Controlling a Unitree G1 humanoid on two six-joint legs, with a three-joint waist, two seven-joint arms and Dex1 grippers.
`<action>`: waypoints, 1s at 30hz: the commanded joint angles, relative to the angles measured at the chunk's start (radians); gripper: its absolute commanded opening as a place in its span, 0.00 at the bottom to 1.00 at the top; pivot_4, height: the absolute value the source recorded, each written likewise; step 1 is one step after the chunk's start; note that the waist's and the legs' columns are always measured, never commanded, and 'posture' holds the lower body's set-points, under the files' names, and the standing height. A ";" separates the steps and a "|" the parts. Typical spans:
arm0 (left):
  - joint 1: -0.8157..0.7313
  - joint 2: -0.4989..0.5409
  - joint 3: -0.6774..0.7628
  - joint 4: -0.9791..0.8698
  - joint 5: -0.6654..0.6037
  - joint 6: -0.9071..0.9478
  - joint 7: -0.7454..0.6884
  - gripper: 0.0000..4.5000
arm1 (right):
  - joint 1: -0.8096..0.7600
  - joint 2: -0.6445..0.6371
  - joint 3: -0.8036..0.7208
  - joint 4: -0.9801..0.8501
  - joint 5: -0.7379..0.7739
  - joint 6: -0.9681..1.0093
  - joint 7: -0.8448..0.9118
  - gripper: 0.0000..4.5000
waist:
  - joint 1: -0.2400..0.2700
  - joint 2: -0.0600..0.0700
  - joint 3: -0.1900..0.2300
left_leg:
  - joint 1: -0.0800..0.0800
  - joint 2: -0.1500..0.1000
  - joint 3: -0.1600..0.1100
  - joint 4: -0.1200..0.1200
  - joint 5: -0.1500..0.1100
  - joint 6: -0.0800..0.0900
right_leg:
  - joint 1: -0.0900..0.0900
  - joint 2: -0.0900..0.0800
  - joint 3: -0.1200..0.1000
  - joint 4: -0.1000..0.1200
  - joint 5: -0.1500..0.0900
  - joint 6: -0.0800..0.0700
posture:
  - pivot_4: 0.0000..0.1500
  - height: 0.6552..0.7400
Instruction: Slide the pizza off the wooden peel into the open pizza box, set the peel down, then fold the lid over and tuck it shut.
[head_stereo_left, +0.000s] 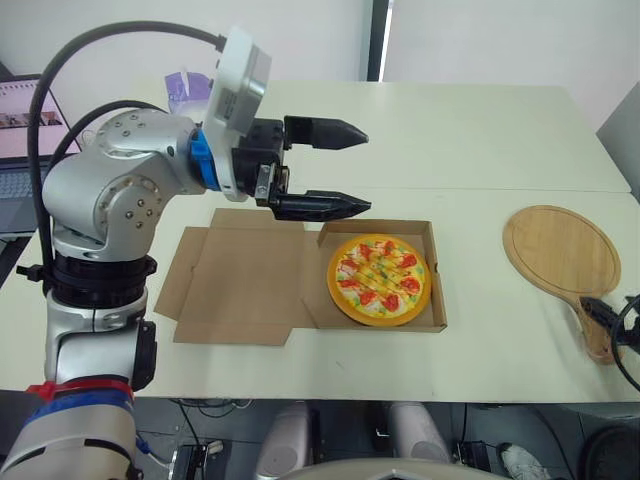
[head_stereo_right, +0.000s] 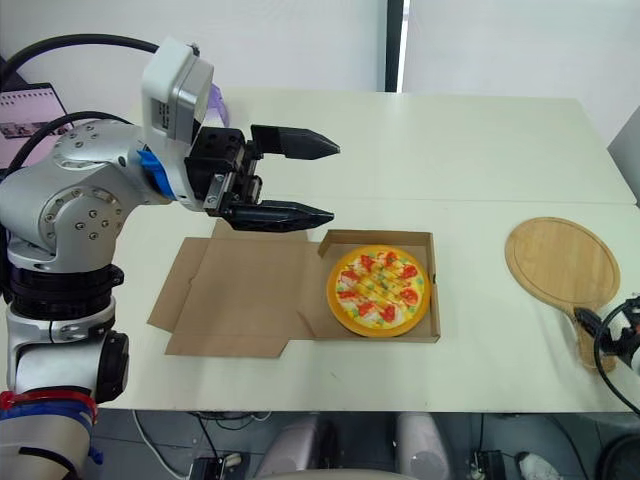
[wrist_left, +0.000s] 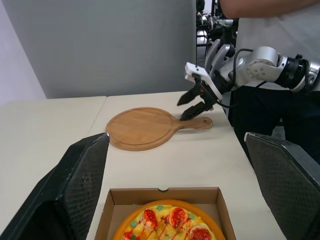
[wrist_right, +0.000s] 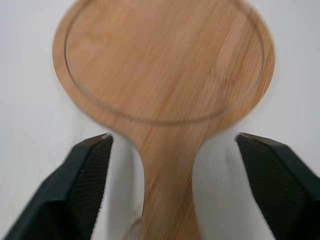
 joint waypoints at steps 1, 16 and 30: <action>0.038 0.043 0.055 -0.050 -0.009 0.023 0.034 1.00 | -0.109 -0.120 0.060 -0.002 -0.025 -0.105 0.064 1.00 | -0.006 0.000 0.000 | 0.001 0.000 0.001 0.000 -0.001 0.002 | 0.000 0.000 0.001 0.000 0.000 0.000 | 1.00 1.00; 0.890 0.046 0.606 -0.496 -0.355 0.358 0.543 1.00 | -0.846 0.070 0.720 0.102 0.022 -0.235 0.367 1.00 | 0.004 -0.007 0.004 | 0.006 0.001 -0.004 -0.004 -0.001 -0.001 | 0.002 -0.004 -0.003 -0.003 0.000 -0.001 | 1.00 1.00; 1.720 -0.585 0.767 -0.541 -0.790 0.040 0.893 1.00 | -1.035 0.357 0.952 0.064 0.037 -0.129 0.385 1.00 | 0.017 -0.009 0.003 | 0.008 -0.001 -0.005 -0.004 -0.004 0.005 | 0.004 -0.008 -0.006 -0.004 -0.002 -0.003 | 1.00 1.00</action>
